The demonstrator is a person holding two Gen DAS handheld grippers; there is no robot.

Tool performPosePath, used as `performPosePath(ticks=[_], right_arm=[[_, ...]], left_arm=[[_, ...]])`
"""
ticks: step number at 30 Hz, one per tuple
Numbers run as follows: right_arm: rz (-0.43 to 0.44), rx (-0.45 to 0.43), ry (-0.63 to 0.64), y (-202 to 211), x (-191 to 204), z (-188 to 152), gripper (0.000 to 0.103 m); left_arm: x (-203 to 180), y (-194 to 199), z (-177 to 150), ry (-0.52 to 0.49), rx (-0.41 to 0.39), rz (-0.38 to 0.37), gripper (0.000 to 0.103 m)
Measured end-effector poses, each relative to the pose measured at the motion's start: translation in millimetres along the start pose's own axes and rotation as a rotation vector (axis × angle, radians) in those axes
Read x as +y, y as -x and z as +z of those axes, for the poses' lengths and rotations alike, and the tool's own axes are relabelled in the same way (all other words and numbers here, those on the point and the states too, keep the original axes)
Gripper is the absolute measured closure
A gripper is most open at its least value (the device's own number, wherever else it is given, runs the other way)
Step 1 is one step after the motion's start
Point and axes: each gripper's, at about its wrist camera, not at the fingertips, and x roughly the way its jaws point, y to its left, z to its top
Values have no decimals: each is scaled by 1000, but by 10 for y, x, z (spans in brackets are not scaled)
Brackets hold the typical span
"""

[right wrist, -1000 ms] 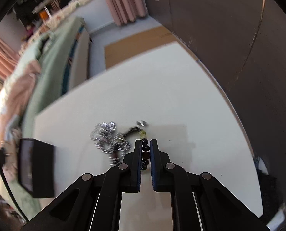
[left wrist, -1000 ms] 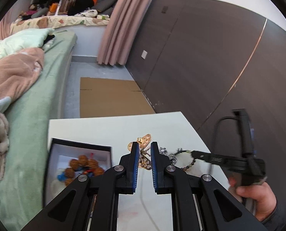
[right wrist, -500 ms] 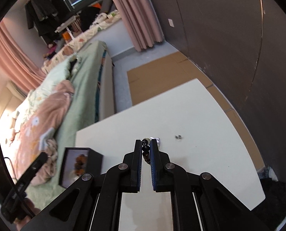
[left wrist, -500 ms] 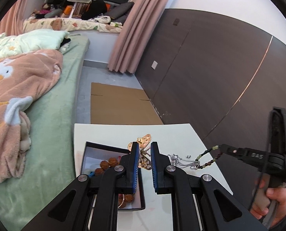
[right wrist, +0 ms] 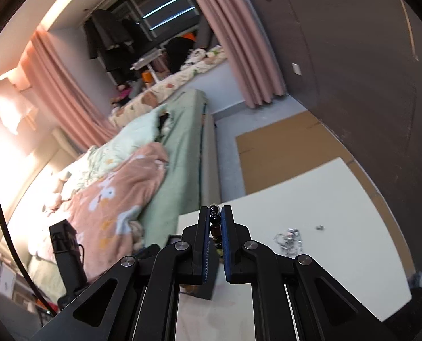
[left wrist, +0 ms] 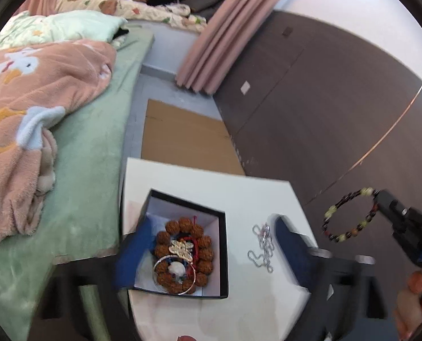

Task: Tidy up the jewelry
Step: 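Release the butterfly necklace into the box with the left tool while the right tool drops the bracelet in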

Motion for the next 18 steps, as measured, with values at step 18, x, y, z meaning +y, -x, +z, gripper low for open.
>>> performPosePath(ticks=[18], right_arm=[[216, 180, -22, -874, 423, -311, 81]], left_arm=[[406, 238, 126, 60, -41, 90, 11]])
